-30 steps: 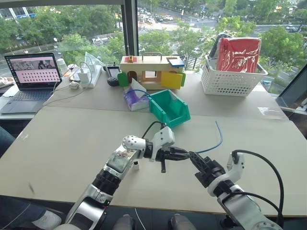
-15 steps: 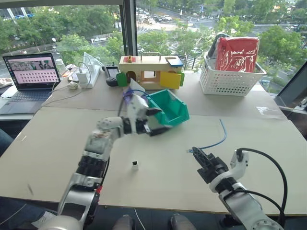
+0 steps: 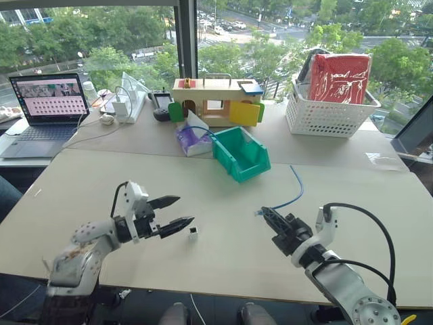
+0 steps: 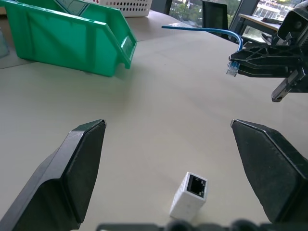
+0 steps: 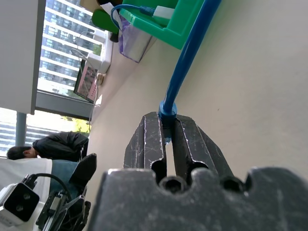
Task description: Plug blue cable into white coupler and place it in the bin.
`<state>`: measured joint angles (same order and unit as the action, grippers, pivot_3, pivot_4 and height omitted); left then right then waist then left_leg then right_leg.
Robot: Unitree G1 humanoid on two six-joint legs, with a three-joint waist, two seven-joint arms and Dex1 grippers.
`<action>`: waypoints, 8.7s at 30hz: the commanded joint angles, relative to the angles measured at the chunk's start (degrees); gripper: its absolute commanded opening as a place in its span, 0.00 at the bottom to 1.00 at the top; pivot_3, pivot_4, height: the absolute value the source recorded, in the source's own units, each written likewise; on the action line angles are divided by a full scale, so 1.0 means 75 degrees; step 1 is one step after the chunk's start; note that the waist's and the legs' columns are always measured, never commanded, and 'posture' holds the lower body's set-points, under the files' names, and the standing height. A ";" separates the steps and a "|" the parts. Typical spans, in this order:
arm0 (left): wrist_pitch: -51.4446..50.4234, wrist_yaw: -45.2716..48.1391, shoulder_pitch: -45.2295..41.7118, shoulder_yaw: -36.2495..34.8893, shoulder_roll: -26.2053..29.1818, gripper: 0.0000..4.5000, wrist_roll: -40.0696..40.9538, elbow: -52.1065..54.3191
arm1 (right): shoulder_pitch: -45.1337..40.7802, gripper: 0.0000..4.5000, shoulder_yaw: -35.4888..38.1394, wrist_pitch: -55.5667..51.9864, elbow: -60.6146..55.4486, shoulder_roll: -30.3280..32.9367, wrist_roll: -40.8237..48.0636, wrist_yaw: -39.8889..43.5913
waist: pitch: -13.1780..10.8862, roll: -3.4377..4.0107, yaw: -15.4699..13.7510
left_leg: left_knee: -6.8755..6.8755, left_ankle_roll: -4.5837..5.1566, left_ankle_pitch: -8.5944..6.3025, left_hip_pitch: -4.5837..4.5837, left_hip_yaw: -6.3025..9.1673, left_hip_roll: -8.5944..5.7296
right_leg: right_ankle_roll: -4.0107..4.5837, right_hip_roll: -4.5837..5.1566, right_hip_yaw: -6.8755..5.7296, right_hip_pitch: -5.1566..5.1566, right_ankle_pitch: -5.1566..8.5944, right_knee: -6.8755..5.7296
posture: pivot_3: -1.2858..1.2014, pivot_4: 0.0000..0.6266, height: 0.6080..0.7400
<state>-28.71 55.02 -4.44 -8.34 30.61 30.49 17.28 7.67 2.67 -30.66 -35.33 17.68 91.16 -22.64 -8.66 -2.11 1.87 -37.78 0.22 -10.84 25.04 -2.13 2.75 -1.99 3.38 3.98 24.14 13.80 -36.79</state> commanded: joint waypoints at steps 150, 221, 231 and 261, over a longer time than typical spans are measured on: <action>-0.7478 -0.6209 -0.4223 0.1797 -0.3970 1.00 -0.1796 -0.0143 | 0.1474 0.00 -0.1144 0.1071 -0.1186 -0.1789 -0.2282 0.0094 | 0.0021 -0.0012 -0.0122 | 0.0005 0.0039 0.0010 0.0013 0.0021 -0.0019 | -0.0062 -0.0009 0.0003 0.0014 0.0000 0.0014 | 0.52 0.24 1.00; 0.4650 0.2602 -0.5474 0.4730 -0.1429 0.14 -0.4254 -0.6635 | 0.0716 0.00 -0.0440 0.1018 -0.0770 -0.1892 -0.2781 0.0483 | 0.0020 -0.0009 -0.0136 | -0.0002 0.0044 0.0012 0.0039 -0.0023 -0.0018 | -0.0048 -0.0008 0.0000 -0.0003 -0.0062 0.0081 | 0.52 0.24 1.00; 0.4280 0.2588 -0.5419 0.4576 -0.1597 0.73 -0.4273 -0.6531 | 0.0728 0.00 -0.0410 0.1004 -0.0797 -0.1891 -0.2780 0.0462 | 0.0020 -0.0010 -0.0128 | -0.0003 0.0044 0.0012 0.0039 -0.0021 -0.0017 | -0.0049 -0.0010 0.0000 -0.0001 -0.0062 0.0077 | 0.52 0.24 1.00; 0.5310 0.2871 -0.5727 0.3982 -0.2324 0.64 -0.4097 -0.8388 | 0.0545 0.00 -0.0188 0.0966 -0.0754 -0.1814 -0.2783 0.0466 | 0.0021 -0.0011 -0.0135 | -0.0005 0.0045 0.0012 0.0038 -0.0020 -0.0023 | -0.0056 -0.0011 -0.0001 -0.0005 -0.0067 0.0073 | 0.52 0.24 1.00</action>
<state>9.97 75.58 -46.39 21.73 13.30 -0.13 -44.08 12.20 0.63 -23.73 -39.15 3.89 70.01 -19.75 -8.50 -2.19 0.86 -37.82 0.55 -10.75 25.32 -2.29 2.57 -2.41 3.29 3.97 24.10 13.30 -36.24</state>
